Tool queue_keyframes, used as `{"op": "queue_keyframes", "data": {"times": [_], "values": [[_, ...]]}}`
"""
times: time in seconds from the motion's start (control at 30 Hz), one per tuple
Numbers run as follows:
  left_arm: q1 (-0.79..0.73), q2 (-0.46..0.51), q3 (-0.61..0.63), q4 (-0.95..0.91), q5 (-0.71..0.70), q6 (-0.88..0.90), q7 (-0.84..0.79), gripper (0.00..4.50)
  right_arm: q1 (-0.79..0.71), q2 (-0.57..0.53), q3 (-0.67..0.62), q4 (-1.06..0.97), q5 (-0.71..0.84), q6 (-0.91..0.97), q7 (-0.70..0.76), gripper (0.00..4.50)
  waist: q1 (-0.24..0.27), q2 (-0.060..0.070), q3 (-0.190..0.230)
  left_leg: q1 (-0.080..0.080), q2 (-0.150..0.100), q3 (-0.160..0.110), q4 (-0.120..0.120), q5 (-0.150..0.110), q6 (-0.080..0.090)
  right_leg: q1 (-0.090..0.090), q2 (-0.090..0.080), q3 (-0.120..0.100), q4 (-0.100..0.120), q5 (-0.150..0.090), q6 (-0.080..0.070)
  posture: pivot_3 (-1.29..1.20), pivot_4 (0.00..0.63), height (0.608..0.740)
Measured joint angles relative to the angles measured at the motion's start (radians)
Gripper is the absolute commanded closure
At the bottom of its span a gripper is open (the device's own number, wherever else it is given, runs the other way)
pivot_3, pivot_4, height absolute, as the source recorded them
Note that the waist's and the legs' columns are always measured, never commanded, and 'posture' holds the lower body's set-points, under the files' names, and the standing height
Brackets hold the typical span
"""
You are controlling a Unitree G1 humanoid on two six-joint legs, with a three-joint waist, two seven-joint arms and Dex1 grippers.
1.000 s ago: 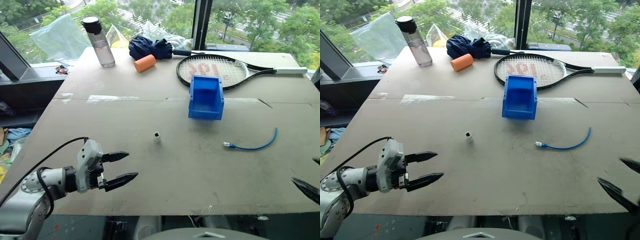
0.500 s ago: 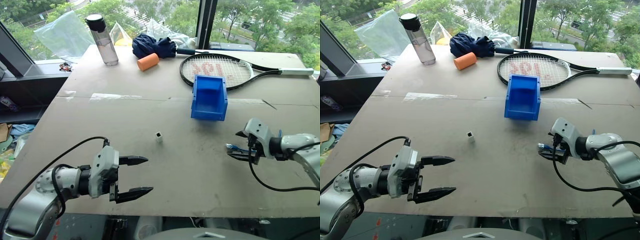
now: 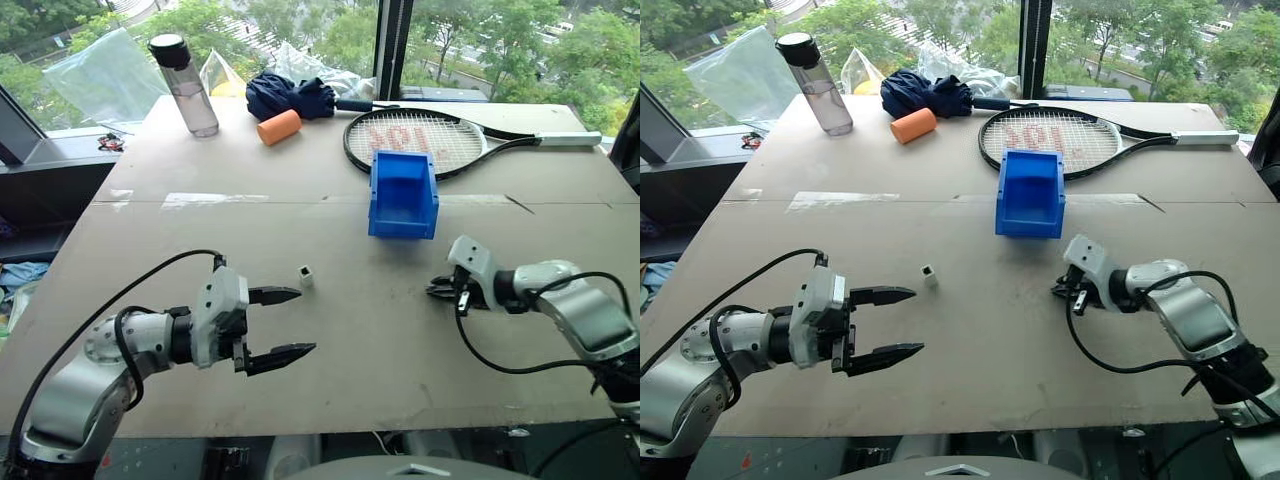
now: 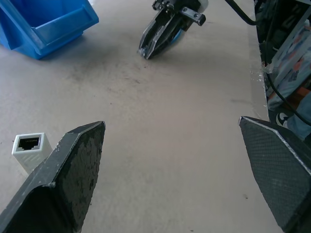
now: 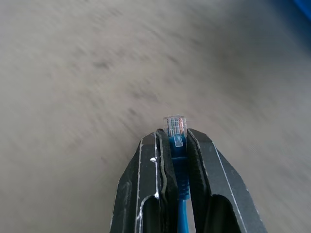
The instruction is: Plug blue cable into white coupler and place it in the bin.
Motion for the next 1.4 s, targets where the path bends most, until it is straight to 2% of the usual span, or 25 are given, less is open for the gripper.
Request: {"op": "queue_keyframes", "data": {"times": [0.07,0.13,0.2,0.3,0.47,0.53,0.57,0.6,0.67,0.73,0.8,0.83,1.0,1.1,1.2,1.23,1.27,1.33,1.37,1.4], "values": [[-0.026,-0.012,-0.027,0.019,0.027,-0.013,0.013,0.00,-0.043,0.047,0.061,0.003,-0.033,-0.001,-0.008,4.47,0.001,0.001,0.000,-0.001,0.000,-0.001,0.000,0.000,0.000,0.000,0.000,-0.001,0.000,0.001,0.002,0.00,0.150,0.740],[-0.057,-0.009,-0.061,0.046,0.054,-0.009,0.017,0.00,-0.086,0.060,0.102,0.020,-0.067,-0.002,0.006,3.58,0.002,-0.001,0.000,-0.001,0.000,-0.001,0.000,0.000,0.000,0.000,0.000,-0.001,0.000,0.001,0.002,0.00,0.150,0.740],[-0.086,-0.006,-0.098,0.065,0.071,0.003,0.017,0.00,-0.096,0.075,0.104,0.047,-0.080,-0.004,0.008,2.80,-0.001,-0.002,-0.001,-0.001,0.000,-0.001,0.000,0.000,0.000,0.000,0.000,-0.001,0.000,0.001,0.002,0.00,0.150,0.740],[-0.172,-0.002,-0.188,0.080,0.121,0.049,0.034,0.00,-0.079,0.066,0.078,0.042,-0.108,-0.045,0.002,1.35,-0.001,-0.003,-0.002,-0.001,0.000,-0.001,0.000,0.000,0.000,0.000,0.000,-0.001,0.000,0.001,0.002,0.00,0.150,0.740],[-0.305,-0.023,-0.305,0.117,0.170,0.097,0.035,0.00,0.110,0.003,-0.036,-0.137,-0.015,-0.063,0.033,1.35,0.023,0.002,0.001,-0.003,-0.001,-0.002,0.000,0.000,0.000,-0.001,0.000,-0.002,-0.001,0.002,0.004,0.00,0.150,0.740],[-0.414,-0.077,-0.373,0.163,0.197,0.119,0.033,0.00,0.297,-0.043,-0.231,-0.271,0.065,-0.077,0.037,1.35,0.053,0.003,0.002,-0.005,-0.003,-0.004,0.002,0.000,0.000,0.000,-0.001,-0.004,-0.002,0.002,0.004,0.00,0.150,0.740],[-0.436,-0.085,-0.386,0.172,0.202,0.122,0.032,0.00,0.353,-0.052,-0.286,-0.309,0.089,-0.080,0.041,1.35,0.054,0.002,0.001,-0.005,-0.003,-0.004,0.002,0.000,0.000,0.001,-0.001,-0.004,-0.002,0.002,0.004,0.00,0.150,0.740],[-0.498,-0.111,-0.429,0.212,0.223,0.124,0.019,0.00,0.483,-0.062,-0.396,-0.386,0.122,-0.096,0.042,1.35,0.061,0.001,0.000,-0.005,-0.004,-0.004,0.003,0.000,0.000,0.002,-0.002,-0.004,-0.003,0.002,0.004,0.00,0.150,0.740],[-0.554,-0.138,-0.468,0.260,0.250,0.117,0.004,0.00,0.616,-0.065,-0.484,-0.449,0.135,-0.121,0.034,1.35,0.056,0.001,0.000,-0.004,-0.004,-0.003,0.004,0.000,0.000,0.002,-0.001,-0.003,-0.002,0.001,0.003,0.00,0.150,0.740],[-0.613,-0.195,-0.516,0.343,0.289,0.093,-0.008,0.00,0.781,-0.029,-0.579,-0.515,0.134,-0.163,0.003,1.35,0.047,0.001,-0.001,-0.003,-0.004,-0.002,0.005,0.000,0.000,0.002,-0.001,-0.001,-0.001,0.000,0.005,0.00,0.150,0.740],[-0.647,-0.229,-0.551,0.396,0.313,0.074,-0.017,0.00,0.855,-0.002,-0.628,-0.547,0.129,-0.187,-0.023,1.35,0.034,0.001,-0.001,-0.003,-0.003,-0.002,0.005,0.000,0.000,0.002,0.000,0.001,-0.001,-0.001,0.007,0.00,0.150,0.740],[-0.692,-0.276,-0.579,0.454,0.335,0.058,-0.026,0.00,0.936,0.032,-0.670,-0.578,0.119,-0.218,-0.048,1.35,0.037,0.002,-0.001,-0.003,-0.003,-0.002,0.005,0.000,0.000,0.002,0.001,0.001,0.000,-0.001,0.007,0.00,0.150,0.740],[-0.817,-0.395,-0.658,0.632,0.422,-0.015,-0.045,0.00,1.120,0.147,-0.711,-0.681,0.110,-0.272,-0.123,1.35,0.043,0.002,-0.002,-0.004,-0.003,-0.003,0.006,0.000,0.000,0.002,0.002,0.002,-0.001,-0.001,0.007,0.00,0.150,0.740],[-0.852,-0.430,-0.707,0.729,0.474,-0.070,-0.078,0.86,1.181,0.182,-0.712,-0.715,0.096,-0.301,-0.156,1.29,0.039,0.002,-0.002,-0.003,-0.003,-0.002,0.006,0.000,0.000,0.002,0.002,0.003,-0.001,-0.002,0.007,0.00,0.150,0.740],[-0.867,-0.431,-0.739,0.805,0.517,-0.129,-0.126,2.55,1.211,0.199,-0.706,-0.721,0.083,-0.322,-0.189,1.29,0.040,0.002,-0.002,-0.004,-0.003,-0.003,0.005,0.000,0.000,0.001,0.002,0.003,-0.001,-0.002,0.006,0.00,0.150,0.740],[-0.872,-0.430,-0.741,0.810,0.523,-0.136,-0.133,2.79,1.212,0.199,-0.704,-0.721,0.081,-0.325,-0.191,1.29,0.042,0.002,-0.002,-0.004,-0.003,-0.003,0.005,0.000,0.000,0.001,0.002,0.003,-0.001,-0.002,0.006,0.00,0.150,0.740],[-0.879,-0.431,-0.743,0.823,0.535,-0.154,-0.143,3.40,1.217,0.202,-0.697,-0.726,0.075,-0.331,-0.199,1.29,0.043,0.003,-0.002,-0.004,-0.003,-0.003,0.005,0.000,0.000,0.001,0.002,0.003,-0.001,-0.002,0.006,0.00,0.150,0.740],[-0.885,-0.435,-0.738,0.844,0.551,-0.183,-0.149,4.23,1.224,0.212,-0.687,-0.734,0.069,-0.336,-0.215,1.29,0.043,0.002,-0.003,-0.004,-0.003,-0.003,0.005,0.000,0.001,0.001,0.002,0.003,-0.001,-0.002,0.006,0.00,0.150,0.740],[-0.885,-0.437,-0.733,0.849,0.552,-0.191,-0.156,4.46,1.228,0.216,-0.683,-0.742,0.069,-0.336,-0.225,1.29,0.043,0.002,-0.003,-0.004,-0.003,-0.003,0.005,0.000,0.001,0.001,0.002,0.003,-0.001,-0.002,0.006,0.00,0.150,0.740],[-0.885,-0.439,-0.732,0.851,0.553,-0.196,-0.159,4.46,1.229,0.218,-0.680,-0.744,0.069,-0.337,-0.229,1.29,0.043,0.002,-0.003,-0.004,-0.003,-0.003,0.005,-0.001,0.001,0.001,0.002,0.003,-0.001,-0.002,0.006,0.00,0.150,0.740]]}}
